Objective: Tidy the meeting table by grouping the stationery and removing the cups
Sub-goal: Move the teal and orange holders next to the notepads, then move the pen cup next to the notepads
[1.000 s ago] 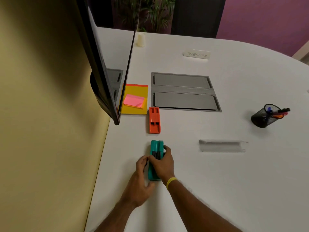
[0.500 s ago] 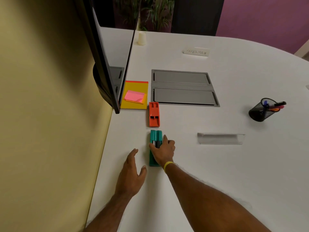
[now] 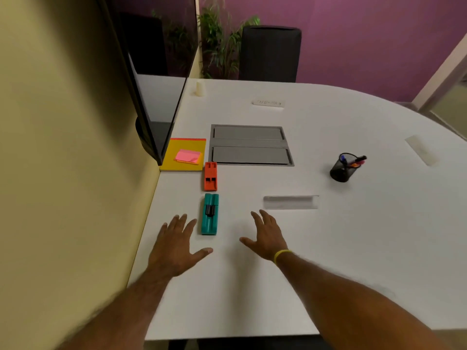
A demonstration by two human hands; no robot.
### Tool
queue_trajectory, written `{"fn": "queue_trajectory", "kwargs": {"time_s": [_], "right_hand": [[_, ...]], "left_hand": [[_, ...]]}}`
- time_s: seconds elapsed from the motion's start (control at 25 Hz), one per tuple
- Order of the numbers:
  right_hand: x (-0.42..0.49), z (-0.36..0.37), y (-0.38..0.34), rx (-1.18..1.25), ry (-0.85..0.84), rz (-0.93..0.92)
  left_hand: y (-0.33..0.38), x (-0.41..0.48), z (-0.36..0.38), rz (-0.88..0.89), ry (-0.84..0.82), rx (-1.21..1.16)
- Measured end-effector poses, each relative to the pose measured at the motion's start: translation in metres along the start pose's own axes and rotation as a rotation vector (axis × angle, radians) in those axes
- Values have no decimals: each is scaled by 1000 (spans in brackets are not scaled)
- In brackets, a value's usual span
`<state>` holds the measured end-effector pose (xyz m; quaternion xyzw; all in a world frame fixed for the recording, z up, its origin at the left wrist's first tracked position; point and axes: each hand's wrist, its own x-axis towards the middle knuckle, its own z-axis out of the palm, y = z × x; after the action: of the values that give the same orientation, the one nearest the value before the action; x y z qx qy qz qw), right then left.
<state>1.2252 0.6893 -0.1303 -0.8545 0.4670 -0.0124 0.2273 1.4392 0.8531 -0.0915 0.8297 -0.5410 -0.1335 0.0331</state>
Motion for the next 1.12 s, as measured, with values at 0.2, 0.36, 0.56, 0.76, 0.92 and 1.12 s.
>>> {"fn": "queue_trajectory", "kwargs": {"time_s": [0.2,0.36,0.56,0.76,0.92,1.12], "right_hand": [[-57,-66,47,-245,-17,-81],[-106,-110,65,-299,2,-3],[-180,-152,74,-295,109,75],[-256,-155,90,-310,120,141],[-287,-161,110,-291,168,188],[-277,-175,149,-274,188,197]], "left_hand": [[39,-31,-34,-3,-35,161],[78,-58,-63,21,-43,193],[129,-89,-87,182,77,186],[166,-131,-70,267,101,133],[192,-144,-63,310,111,139],[236,-126,-53,363,140,168]]}}
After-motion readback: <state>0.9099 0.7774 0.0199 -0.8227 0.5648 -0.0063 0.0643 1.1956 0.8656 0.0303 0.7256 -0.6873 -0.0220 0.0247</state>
